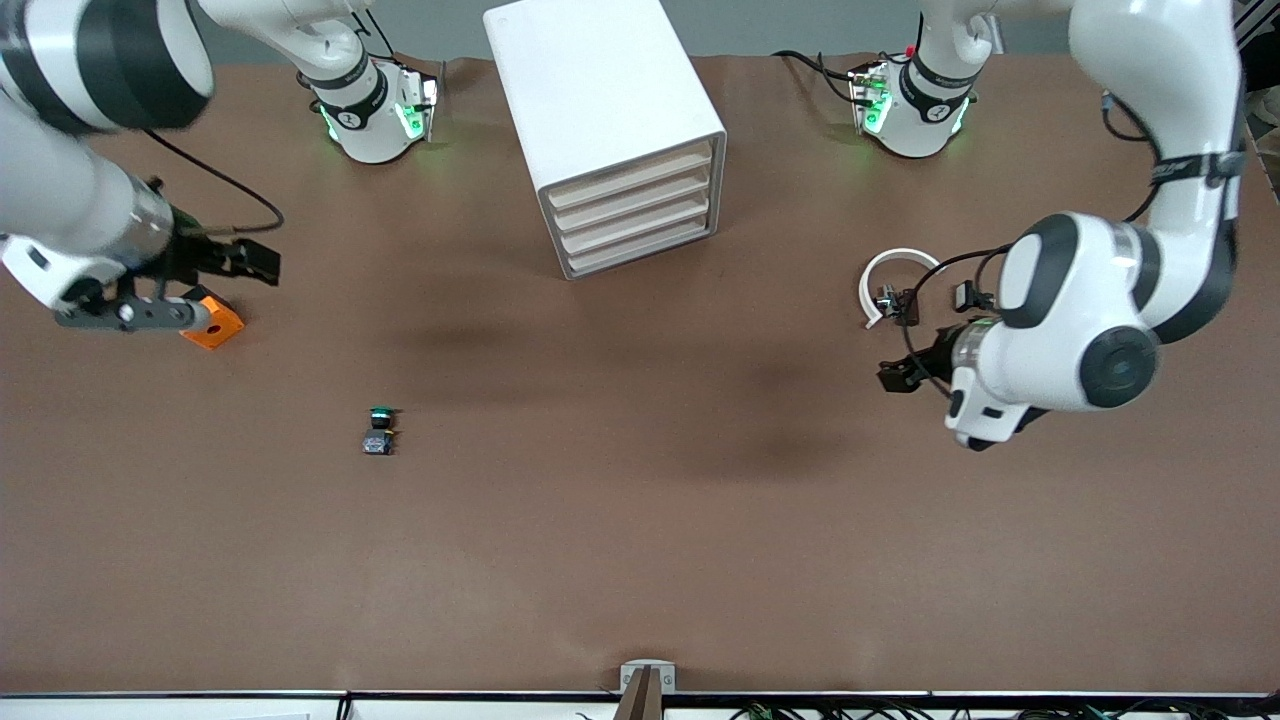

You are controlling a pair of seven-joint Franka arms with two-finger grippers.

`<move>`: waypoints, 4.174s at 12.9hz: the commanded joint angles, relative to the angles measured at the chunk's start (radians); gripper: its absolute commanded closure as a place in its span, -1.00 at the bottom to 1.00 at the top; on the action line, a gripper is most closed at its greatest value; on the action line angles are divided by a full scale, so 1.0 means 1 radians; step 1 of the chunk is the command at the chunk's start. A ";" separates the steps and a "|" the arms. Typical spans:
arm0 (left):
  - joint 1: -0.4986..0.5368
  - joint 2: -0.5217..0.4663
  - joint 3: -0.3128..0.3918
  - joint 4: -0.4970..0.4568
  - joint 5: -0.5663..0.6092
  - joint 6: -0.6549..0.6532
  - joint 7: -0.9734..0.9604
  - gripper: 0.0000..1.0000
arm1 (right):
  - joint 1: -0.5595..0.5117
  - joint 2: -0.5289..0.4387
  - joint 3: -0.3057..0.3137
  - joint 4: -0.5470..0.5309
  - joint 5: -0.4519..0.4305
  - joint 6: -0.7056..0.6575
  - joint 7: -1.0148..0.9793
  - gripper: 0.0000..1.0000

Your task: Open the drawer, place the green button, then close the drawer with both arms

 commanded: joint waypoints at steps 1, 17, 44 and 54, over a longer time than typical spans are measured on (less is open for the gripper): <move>-0.068 0.052 0.006 0.025 -0.062 -0.007 -0.206 -1.00 | 0.008 0.028 -0.006 -0.086 0.000 0.156 0.021 -1.00; -0.454 0.371 0.000 0.023 -0.591 -0.044 -1.285 -1.00 | -0.003 0.380 -0.005 -0.202 0.007 0.787 0.093 -1.00; -0.372 0.471 0.112 0.148 -0.749 -0.117 -1.327 -0.07 | 0.035 0.405 -0.006 -0.082 0.094 0.583 0.075 0.64; -0.320 0.424 0.143 0.350 -0.298 -0.117 -1.289 -1.00 | 0.368 0.213 -0.003 -0.053 0.115 0.199 0.785 0.64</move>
